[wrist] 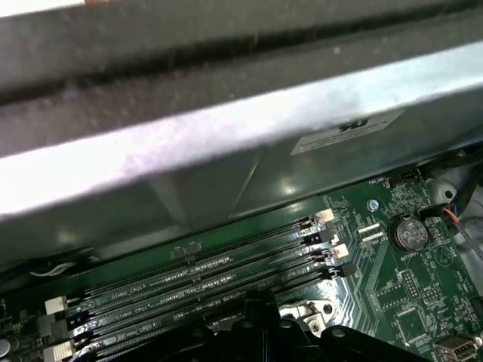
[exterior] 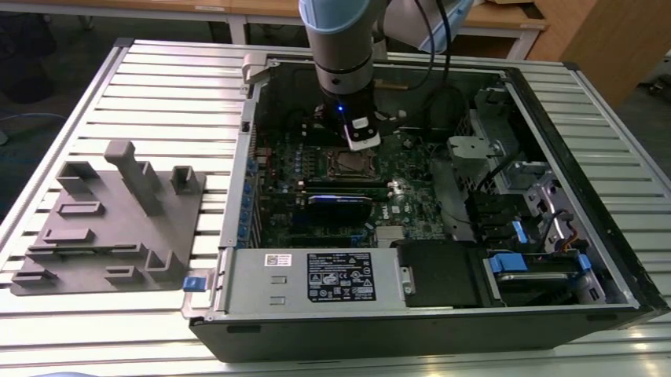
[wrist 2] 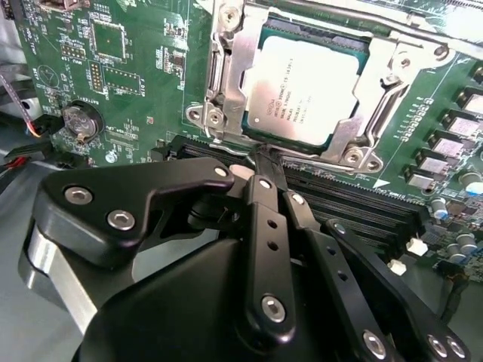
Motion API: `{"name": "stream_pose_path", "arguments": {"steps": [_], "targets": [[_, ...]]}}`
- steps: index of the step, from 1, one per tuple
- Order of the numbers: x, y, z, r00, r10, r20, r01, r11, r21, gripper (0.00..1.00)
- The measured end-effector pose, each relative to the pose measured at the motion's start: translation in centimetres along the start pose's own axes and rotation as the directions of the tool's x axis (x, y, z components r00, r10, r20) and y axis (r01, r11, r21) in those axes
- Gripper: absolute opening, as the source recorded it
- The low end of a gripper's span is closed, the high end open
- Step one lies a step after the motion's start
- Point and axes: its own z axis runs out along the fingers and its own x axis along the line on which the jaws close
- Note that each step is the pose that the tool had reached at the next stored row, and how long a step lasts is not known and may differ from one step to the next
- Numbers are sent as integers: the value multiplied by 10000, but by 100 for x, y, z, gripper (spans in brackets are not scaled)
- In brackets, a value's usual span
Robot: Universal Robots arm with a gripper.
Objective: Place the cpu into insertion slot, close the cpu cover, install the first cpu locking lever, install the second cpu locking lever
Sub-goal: 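Install the first cpu locking lever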
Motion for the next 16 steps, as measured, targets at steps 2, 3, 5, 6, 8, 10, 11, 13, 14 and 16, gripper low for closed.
{"name": "stream_pose_path", "arguments": {"steps": [2, 3, 5, 6, 8, 10, 11, 13, 14, 16], "targets": [[0, 1, 2, 10000, 0, 1, 0, 10000, -2, 11], [0, 0, 1, 10000, 0, 1, 0, 10000, -2, 11], [0, 1, 6, 10000, 0, 6, 0, 10000, -14, 11], [0, 1, 4, 10000, 0, 4, 0, 10000, -8, 11], [0, 1, 1, 10000, 0, 1, 0, 10000, -2, 11], [-2, 2, 0, 10000, 1, 0, -1, 10000, -1, 11], [-5, 3, 0, 10000, 1, 0, -1, 10000, 0, 11], [-10, 5, -1, 10000, 1, 2, -1, 10000, 0, 11], [-12, 7, -9, 10000, 1, 2, -1, 10000, 2, 11], [-17, 17, -42, 10000, 1, 1, -1, 10000, -2, 11]]}}
